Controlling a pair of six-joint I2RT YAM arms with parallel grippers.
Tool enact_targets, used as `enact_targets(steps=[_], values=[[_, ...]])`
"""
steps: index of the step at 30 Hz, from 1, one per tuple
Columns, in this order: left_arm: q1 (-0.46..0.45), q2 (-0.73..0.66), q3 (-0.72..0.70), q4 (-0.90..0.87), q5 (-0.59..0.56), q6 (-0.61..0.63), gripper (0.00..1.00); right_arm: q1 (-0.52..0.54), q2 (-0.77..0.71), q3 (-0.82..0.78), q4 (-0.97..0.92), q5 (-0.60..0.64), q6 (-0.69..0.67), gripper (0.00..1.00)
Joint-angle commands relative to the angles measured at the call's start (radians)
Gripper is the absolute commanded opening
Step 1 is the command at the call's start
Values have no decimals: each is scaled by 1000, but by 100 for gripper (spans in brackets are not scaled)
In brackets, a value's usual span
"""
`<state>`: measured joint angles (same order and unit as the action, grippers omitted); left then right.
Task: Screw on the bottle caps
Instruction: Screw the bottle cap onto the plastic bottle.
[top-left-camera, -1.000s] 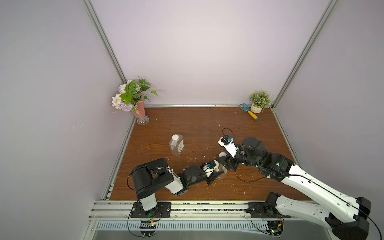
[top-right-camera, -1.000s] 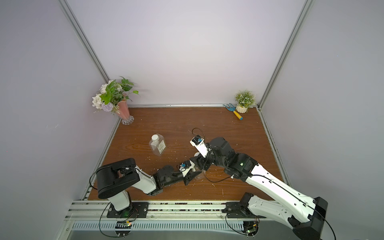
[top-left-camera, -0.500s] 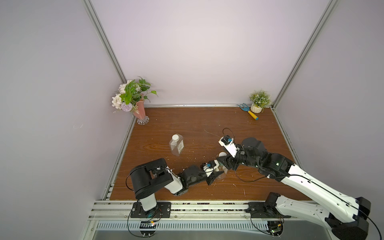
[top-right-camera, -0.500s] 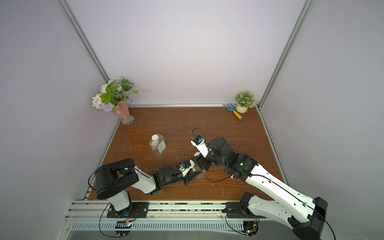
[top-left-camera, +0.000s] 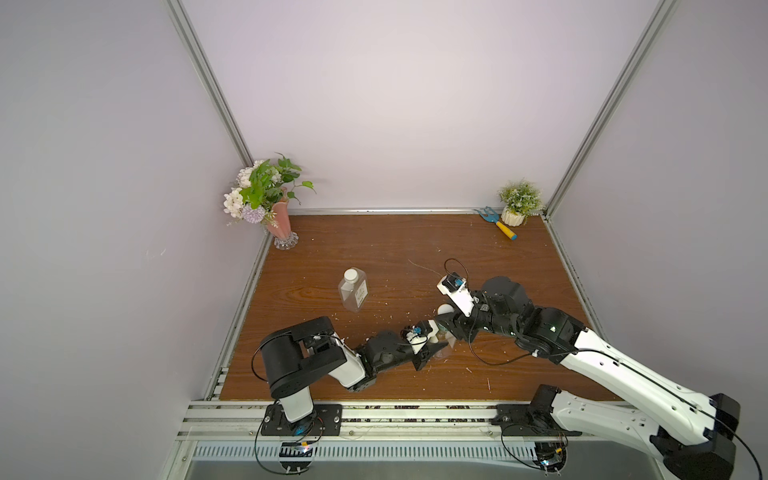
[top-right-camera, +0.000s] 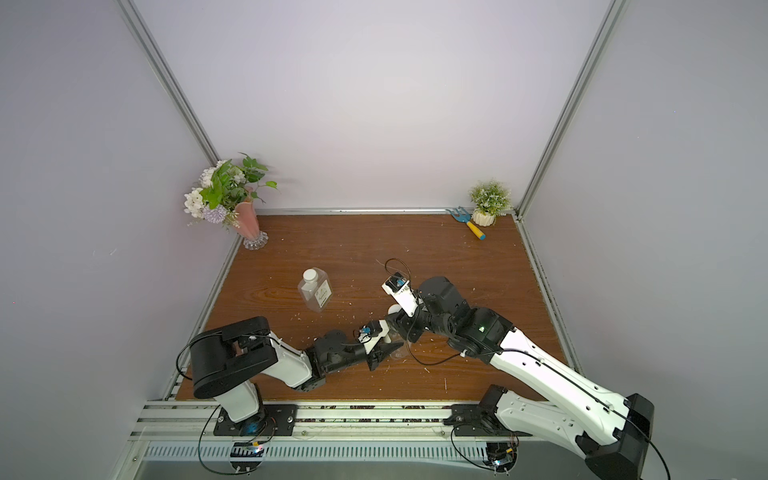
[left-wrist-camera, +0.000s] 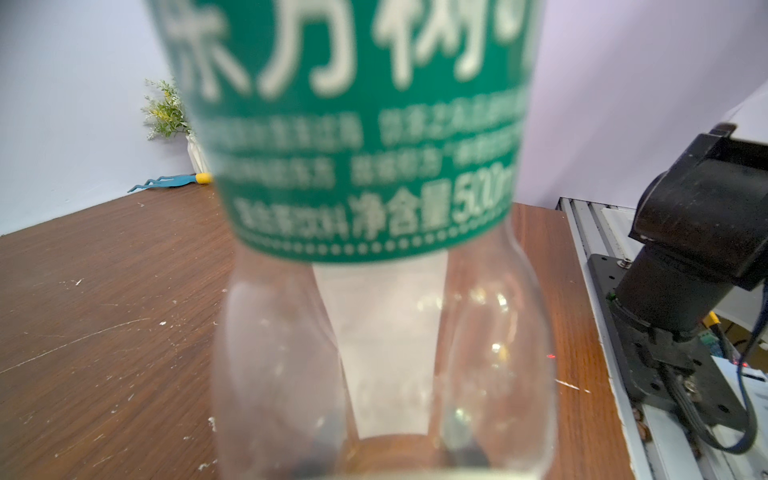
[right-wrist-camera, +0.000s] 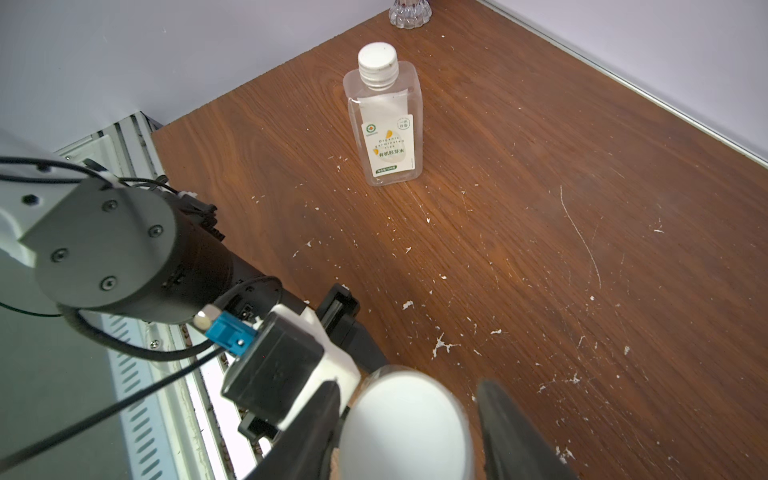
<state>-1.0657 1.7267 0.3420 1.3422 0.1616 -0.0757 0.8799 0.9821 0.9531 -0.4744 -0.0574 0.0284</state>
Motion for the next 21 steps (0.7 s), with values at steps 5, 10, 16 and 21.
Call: enact_targets(steps=[5,10,16,21], values=[[12,-18,3,17,16,-4,10,-8,-38,-1,31,4,2,53],[11,-13,4,17,19,-4,10,-11,-35,-1,28,-1,4,53],[11,-14,5,17,18,-4,10,-14,-31,0,29,-3,4,53],[12,-14,3,16,18,-4,10,-15,-36,-1,31,-9,6,49]])
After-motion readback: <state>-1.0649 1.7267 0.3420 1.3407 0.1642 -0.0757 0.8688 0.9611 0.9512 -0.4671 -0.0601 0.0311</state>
